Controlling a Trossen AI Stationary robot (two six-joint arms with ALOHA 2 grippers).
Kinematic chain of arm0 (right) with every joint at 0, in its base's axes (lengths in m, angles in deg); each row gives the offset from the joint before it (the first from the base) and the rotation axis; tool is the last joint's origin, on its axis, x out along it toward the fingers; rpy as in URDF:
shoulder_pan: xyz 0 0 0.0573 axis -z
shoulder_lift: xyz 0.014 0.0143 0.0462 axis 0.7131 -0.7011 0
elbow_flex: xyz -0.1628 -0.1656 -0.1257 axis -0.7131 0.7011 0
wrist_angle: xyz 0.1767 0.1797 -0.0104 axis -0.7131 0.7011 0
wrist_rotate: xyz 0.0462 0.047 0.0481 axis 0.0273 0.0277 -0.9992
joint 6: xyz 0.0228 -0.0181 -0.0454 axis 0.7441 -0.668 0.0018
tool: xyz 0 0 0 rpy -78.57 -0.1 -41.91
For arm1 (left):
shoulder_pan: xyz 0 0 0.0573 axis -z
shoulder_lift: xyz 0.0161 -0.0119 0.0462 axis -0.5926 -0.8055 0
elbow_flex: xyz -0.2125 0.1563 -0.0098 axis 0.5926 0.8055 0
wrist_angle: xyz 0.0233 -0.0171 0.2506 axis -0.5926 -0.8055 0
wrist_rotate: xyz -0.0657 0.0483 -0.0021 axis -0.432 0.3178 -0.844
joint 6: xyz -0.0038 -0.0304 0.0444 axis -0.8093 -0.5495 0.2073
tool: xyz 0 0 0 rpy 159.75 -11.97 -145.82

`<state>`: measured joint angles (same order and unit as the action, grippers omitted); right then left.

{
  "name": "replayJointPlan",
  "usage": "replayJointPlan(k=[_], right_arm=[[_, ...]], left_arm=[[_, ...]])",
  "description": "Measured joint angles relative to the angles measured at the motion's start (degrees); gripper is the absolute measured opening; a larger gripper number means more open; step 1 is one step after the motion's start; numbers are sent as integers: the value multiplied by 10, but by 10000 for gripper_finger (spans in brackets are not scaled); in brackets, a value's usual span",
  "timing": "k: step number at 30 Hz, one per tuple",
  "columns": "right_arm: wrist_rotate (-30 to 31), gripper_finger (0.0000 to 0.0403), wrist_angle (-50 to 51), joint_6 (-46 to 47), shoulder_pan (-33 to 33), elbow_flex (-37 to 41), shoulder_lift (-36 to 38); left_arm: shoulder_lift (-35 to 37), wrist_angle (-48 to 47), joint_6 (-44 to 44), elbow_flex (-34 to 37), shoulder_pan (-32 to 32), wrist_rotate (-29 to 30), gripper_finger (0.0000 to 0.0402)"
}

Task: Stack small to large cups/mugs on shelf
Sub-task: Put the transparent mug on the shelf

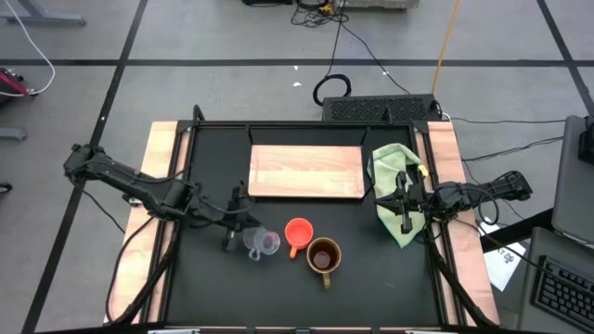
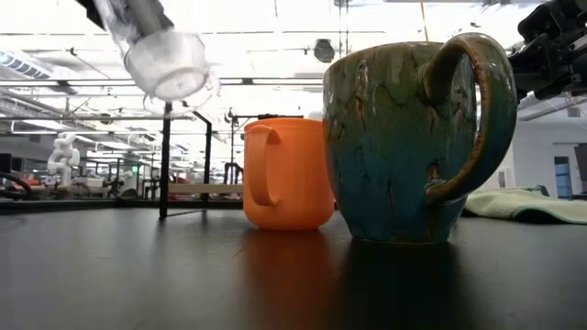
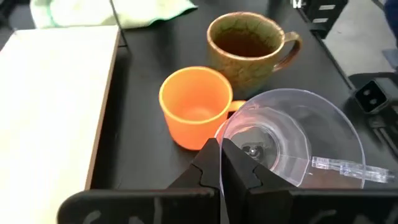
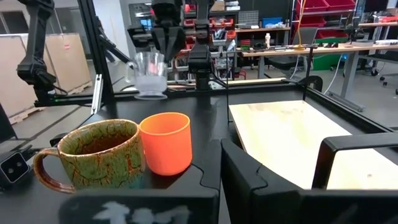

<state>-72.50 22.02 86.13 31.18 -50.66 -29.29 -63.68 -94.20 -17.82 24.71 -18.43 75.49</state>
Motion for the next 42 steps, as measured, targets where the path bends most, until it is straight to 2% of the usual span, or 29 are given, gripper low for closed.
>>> replayJointPlan(k=[11,19,25,30,35,42], right_arm=[[0,0,0,1,0,0,0],[0,0,0,2,0,0,0],[0,0,0,2,0,0,0],[0,0,0,1,0,0,0],[0,0,0,0,0,0,0],[0,0,0,0,0,0,0]], left_arm=[[44,91,-9,95,0,20,0],[42,180,5,108,-4,43,0],[42,226,14,103,-28,43,0],[42,212,27,70,-76,43,0],[42,122,41,4,-132,36,0],[38,-22,55,-102,-222,-37,0]])
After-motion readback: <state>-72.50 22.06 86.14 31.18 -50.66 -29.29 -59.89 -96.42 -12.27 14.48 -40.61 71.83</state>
